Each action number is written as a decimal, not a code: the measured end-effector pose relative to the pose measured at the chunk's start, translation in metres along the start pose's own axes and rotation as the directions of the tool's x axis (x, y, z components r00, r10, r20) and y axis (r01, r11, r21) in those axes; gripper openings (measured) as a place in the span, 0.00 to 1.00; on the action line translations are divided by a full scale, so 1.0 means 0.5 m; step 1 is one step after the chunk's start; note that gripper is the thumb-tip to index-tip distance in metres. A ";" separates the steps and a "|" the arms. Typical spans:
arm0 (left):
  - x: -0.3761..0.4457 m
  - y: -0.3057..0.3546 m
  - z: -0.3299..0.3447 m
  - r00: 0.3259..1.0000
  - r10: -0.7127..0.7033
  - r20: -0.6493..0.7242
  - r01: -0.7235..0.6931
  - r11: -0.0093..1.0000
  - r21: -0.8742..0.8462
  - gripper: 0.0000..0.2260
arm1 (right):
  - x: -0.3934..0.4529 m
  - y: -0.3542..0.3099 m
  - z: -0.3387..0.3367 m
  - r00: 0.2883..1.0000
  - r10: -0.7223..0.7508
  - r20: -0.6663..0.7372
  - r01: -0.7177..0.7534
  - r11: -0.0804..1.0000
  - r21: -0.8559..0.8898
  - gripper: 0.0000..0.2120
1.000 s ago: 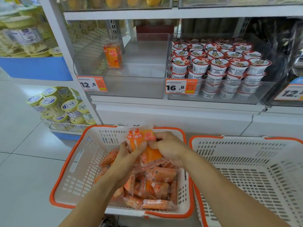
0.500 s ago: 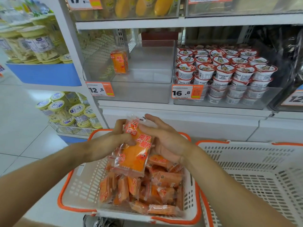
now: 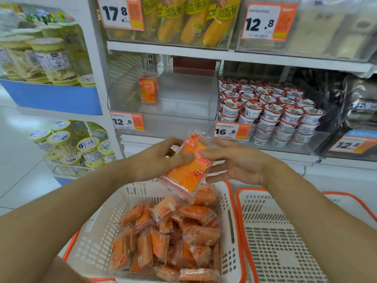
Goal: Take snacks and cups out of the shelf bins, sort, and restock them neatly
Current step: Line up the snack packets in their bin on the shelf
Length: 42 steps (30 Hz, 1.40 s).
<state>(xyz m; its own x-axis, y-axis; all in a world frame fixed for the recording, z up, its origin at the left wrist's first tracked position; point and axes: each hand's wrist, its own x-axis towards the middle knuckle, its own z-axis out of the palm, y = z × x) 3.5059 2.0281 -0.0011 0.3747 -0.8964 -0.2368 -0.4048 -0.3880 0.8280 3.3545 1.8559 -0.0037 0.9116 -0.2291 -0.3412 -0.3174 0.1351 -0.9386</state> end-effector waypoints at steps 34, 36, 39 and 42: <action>0.202 -0.257 -0.261 0.578 0.558 -0.596 -0.150 0.790 0.594 0.11 | 0.476 -0.253 0.099 0.750 -0.511 -0.421 0.227 0.796 -0.561 0.31; 0.216 -0.277 -0.262 0.503 0.616 -0.607 -0.192 0.764 0.616 0.10 | 0.533 -0.270 0.084 0.803 -0.382 -0.458 0.146 0.871 -0.469 0.24; 0.228 -0.297 -0.264 0.471 0.639 -0.608 -0.226 0.754 0.617 0.10 | 0.600 -0.286 0.053 0.842 -0.321 -0.433 0.072 0.863 -0.500 0.16; 0.239 -0.307 -0.267 0.444 0.668 -0.597 -0.257 0.733 0.630 0.11 | 0.651 -0.297 0.051 0.903 -0.356 -0.242 0.120 0.748 -0.653 0.34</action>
<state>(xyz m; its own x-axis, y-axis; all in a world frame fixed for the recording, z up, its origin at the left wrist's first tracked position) 3.7241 2.0092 -0.0887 0.3938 -0.5291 0.7516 -0.9182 -0.1889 0.3481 3.7052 1.7859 0.0260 0.8729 -0.4878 0.0138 -0.2984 -0.5559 -0.7758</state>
